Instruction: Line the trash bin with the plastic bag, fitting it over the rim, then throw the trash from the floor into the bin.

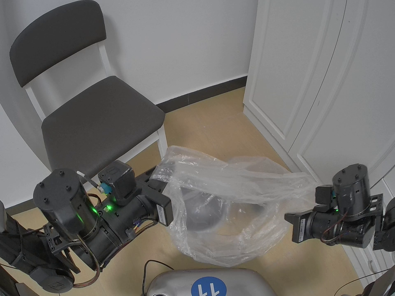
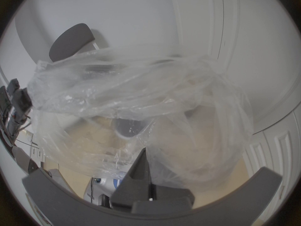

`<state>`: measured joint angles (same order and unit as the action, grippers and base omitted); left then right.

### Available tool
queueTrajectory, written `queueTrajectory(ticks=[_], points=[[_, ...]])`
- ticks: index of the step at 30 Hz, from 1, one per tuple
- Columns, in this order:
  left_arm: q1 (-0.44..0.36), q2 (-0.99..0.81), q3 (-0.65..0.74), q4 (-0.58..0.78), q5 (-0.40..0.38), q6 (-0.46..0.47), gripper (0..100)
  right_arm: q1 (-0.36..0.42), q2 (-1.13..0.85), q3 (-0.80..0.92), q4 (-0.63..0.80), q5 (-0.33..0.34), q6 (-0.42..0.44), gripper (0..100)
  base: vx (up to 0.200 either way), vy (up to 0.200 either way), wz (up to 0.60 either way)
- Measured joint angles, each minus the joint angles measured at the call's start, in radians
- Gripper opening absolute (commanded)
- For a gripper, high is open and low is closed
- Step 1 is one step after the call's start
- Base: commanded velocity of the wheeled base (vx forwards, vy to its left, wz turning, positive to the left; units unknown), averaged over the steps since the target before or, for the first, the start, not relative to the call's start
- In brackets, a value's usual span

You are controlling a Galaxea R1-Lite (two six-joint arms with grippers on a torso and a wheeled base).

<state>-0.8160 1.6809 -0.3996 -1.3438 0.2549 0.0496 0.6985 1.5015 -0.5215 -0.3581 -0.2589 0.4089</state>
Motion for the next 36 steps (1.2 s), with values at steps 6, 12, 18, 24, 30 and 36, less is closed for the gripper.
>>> queueTrajectory(ticks=[6,12,18,24,30,36], points=[[0.083,-0.002,0.042,0.118,-0.001,0.113,0,-0.005,-0.104,-0.034,0.121,-0.019,-0.108,0,0.000,0.000,0.00],[0.164,-0.010,0.065,0.191,0.006,0.192,0,-0.012,-0.164,0.025,0.121,-0.079,-0.257,0,0.000,0.000,0.00],[0.220,-0.018,0.079,0.197,0.000,0.217,0,-0.046,-0.202,0.085,0.118,-0.088,-0.365,0,0.000,0.000,0.00],[0.237,-0.024,0.091,0.189,-0.010,0.220,0,-0.093,-0.212,0.115,0.113,-0.088,-0.413,0,0.000,0.000,0.00],[0.263,-0.026,0.090,0.187,-0.016,0.221,0,-0.140,-0.217,0.129,0.111,-0.086,-0.460,0,0.000,0.000,0.00],[0.290,-0.030,0.090,0.187,-0.086,0.222,0,-0.167,-0.229,0.140,0.112,-0.079,-0.491,0,0.000,0.000,0.00]])
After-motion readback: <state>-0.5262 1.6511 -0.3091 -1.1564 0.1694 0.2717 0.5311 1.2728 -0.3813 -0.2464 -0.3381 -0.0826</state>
